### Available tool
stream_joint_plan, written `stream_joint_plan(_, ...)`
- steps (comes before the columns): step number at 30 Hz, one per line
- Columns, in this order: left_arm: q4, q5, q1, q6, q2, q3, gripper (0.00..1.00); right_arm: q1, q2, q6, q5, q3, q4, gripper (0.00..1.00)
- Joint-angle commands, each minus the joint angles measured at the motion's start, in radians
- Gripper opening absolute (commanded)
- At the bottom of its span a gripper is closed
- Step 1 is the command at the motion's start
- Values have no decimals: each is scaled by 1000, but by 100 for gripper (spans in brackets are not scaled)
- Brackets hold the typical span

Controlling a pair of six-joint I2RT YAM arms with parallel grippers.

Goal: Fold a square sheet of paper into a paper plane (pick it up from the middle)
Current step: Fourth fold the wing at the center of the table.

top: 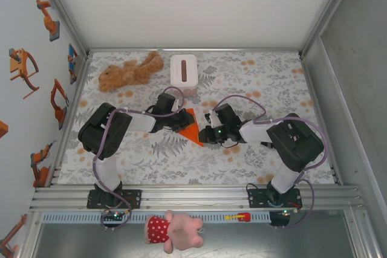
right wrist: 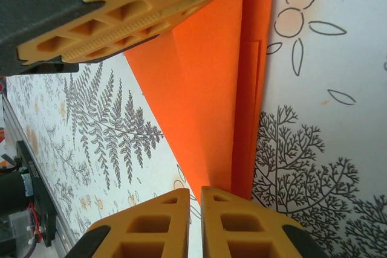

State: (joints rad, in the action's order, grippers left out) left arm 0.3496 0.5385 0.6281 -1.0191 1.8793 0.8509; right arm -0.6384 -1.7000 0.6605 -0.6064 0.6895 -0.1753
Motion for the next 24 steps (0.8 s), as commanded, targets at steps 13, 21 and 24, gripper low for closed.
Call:
stream_joint_plan(13,-27,1,-5,25,29,42,13,-5,-29,-14,30,11,16,13)
stream_joint_plan(21,-33,-2,-6,28,39,43,13,-6,-40,-12,27,10,19,12)
stream_joint_plan(24,-36,0,-7,30,46,46,13,-6,-42,-11,25,5,17,12)
